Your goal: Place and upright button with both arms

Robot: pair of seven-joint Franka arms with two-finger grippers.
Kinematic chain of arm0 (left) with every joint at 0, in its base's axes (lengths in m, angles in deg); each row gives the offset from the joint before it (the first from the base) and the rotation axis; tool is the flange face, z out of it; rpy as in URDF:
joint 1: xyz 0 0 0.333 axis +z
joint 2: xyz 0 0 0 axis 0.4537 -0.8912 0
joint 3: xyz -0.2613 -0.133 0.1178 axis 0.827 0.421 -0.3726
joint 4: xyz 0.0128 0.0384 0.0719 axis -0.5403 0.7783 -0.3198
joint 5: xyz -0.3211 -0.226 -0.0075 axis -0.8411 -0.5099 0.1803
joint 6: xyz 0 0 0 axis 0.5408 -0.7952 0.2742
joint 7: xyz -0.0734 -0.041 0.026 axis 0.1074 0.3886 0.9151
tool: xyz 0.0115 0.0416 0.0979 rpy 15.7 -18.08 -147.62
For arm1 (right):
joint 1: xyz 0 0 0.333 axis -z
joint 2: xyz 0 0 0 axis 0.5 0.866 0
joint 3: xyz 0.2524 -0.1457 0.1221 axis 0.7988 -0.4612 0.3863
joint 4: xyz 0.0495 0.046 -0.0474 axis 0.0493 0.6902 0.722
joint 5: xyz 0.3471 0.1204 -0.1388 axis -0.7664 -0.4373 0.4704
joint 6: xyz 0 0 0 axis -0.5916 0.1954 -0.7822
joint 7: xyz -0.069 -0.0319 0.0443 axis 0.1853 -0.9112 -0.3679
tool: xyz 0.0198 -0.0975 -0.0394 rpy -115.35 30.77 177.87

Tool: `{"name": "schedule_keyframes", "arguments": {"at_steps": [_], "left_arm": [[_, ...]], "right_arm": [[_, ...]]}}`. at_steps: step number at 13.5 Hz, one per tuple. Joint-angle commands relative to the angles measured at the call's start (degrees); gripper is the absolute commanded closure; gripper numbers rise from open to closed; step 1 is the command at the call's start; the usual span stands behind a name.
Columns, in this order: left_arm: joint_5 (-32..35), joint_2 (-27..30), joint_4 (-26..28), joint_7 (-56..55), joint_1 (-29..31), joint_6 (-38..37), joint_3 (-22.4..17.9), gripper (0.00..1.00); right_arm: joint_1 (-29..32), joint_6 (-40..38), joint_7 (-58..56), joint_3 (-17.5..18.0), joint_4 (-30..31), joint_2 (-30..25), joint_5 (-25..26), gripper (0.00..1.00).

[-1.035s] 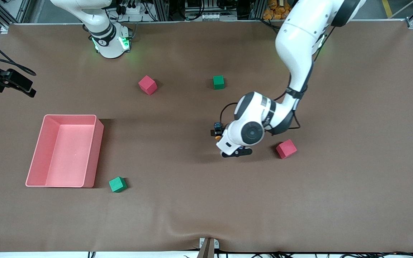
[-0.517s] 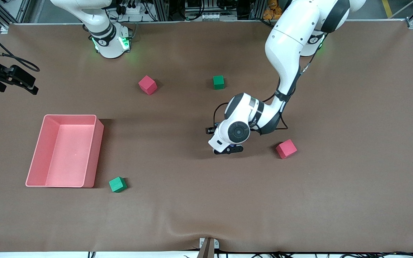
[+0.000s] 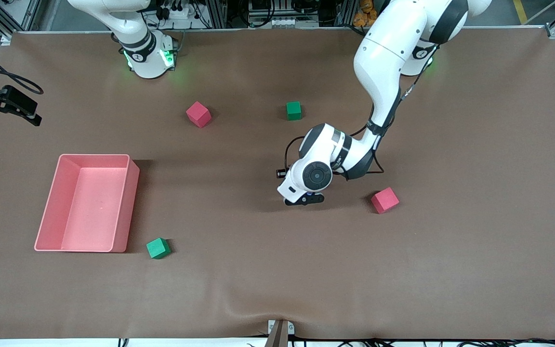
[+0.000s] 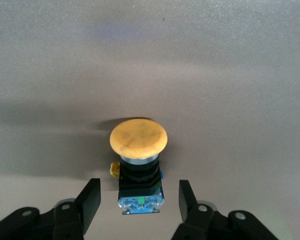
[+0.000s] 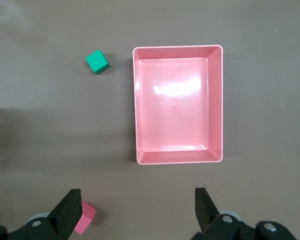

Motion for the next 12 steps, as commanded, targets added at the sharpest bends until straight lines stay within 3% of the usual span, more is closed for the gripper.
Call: {"name": "schedule_keyframes", "arguments": {"at_steps": [1, 5, 11, 12], "left_arm": [[-0.1, -0.6, -1.3, -1.0, -0.9, -2.0, -0.6, 0.32], [-0.1, -0.7, -1.1, -1.1, -1.6, -2.0, -0.7, 0.36], [-0.1, -1.3, -1.1, -1.4, -1.6, -2.0, -0.7, 0.52], [0.0, -1.6, -0.9, -1.8, -1.7, -2.0, -0.7, 0.59]], "right_arm": [[0.1, 0.6, -0.8, -0.3, 1.7, -1.6, 0.5, 0.00], [0.1, 0.5, -0.8, -0.3, 1.7, -1.6, 0.5, 0.00], [0.2, 0.6, -0.8, -0.3, 1.6, -1.4, 0.4, 0.00], [0.2, 0.6, -0.8, -0.3, 1.6, -1.3, 0.4, 0.00]]}}
